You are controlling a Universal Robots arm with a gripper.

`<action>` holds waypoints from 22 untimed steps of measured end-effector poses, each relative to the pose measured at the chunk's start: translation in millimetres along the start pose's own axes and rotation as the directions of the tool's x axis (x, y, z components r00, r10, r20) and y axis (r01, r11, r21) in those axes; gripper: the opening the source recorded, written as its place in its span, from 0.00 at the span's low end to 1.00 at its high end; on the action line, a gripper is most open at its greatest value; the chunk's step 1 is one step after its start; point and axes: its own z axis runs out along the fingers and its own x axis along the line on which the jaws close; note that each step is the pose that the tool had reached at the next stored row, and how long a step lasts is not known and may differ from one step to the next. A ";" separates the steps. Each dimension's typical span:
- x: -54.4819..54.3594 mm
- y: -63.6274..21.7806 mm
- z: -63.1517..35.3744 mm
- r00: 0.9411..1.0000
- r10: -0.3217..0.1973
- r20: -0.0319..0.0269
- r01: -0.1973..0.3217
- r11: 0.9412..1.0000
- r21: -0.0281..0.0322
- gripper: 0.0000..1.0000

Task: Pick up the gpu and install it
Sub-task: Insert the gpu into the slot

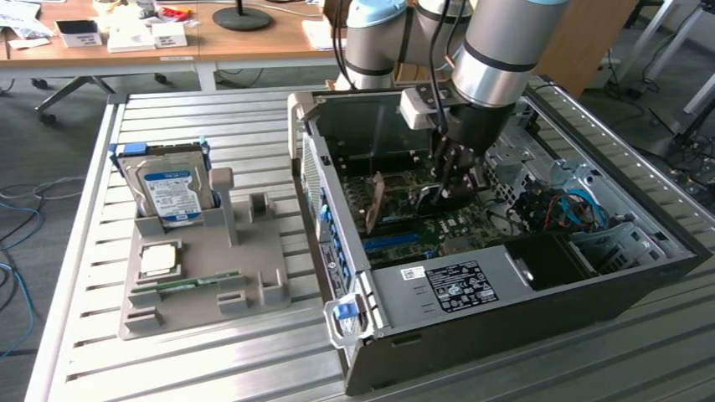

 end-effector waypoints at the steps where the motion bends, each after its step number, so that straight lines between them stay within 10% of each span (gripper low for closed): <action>1: 0.0 0.0 0.1 1.000 0.000 0.000 0.000 1.000 0.000 0.27; 22: -0.4 4.6 2.0 1.000 0.000 -0.011 0.000 1.000 0.000 0.27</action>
